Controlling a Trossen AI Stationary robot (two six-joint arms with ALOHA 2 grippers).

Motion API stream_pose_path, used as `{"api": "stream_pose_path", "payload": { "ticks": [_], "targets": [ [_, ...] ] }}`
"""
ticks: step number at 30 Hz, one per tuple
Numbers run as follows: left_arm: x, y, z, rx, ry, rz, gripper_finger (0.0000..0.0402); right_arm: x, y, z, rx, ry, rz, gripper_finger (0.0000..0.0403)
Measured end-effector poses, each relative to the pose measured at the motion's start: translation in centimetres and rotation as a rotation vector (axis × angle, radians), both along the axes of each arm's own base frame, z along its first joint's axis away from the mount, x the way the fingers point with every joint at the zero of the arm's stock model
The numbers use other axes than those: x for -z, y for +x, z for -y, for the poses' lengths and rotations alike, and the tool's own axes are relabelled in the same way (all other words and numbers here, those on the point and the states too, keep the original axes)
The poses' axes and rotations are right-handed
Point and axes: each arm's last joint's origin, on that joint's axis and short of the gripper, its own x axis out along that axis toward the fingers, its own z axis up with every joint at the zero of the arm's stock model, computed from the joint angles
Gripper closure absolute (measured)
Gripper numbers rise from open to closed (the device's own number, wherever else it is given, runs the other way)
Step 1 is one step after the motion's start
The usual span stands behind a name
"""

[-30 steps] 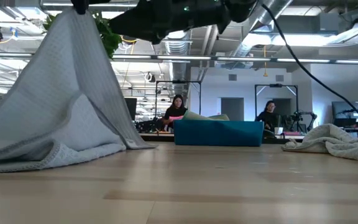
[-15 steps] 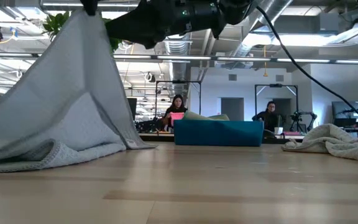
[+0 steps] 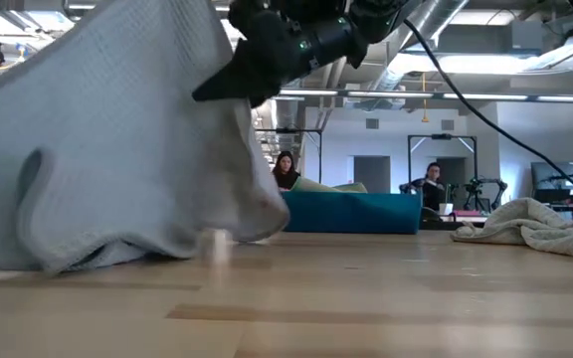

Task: Fold microfiber towels
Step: Fold the left gray towel

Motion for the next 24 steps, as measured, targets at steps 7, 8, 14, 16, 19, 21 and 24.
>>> {"api": "stream_pose_path", "payload": {
  "ticks": [7,8,14,16,19,21,24],
  "targets": [
    [-1.3,-0.5,-0.2,-0.016,0.003,0.061,0.0401,1.3,-0.9,-0.6,0.014,0.044,-0.172,0.0207],
    [-1.3,-0.5,-0.2,-0.016,0.004,0.062,0.0401,1.5,-1.0,-0.8,0.022,0.058,-0.202,0.0208],
    [-1.3,-0.5,-0.2,-0.016,0.005,0.060,0.0401,2.3,-1.7,-1.4,0.231,0.036,-0.329,0.0224],
    [-1.3,-0.5,-0.2,-0.016,0.005,0.060,0.0401,2.5,-1.9,-1.5,0.279,0.031,-0.353,0.0234],
    [-1.3,-0.5,-0.2,-0.016,0.006,0.061,0.0401,2.7,-2.1,-1.8,0.308,0.055,-0.388,0.0252],
    [-1.3,-0.5,-0.2,-0.016,0.006,0.061,0.0401,2.8,-2.3,-2.1,0.319,0.072,-0.413,0.0264],
    [-1.3,-0.5,-0.2,-0.015,0.006,0.061,0.0401,3.0,-2.7,-2.6,0.336,0.091,-0.461,0.0279]
  ]
}}
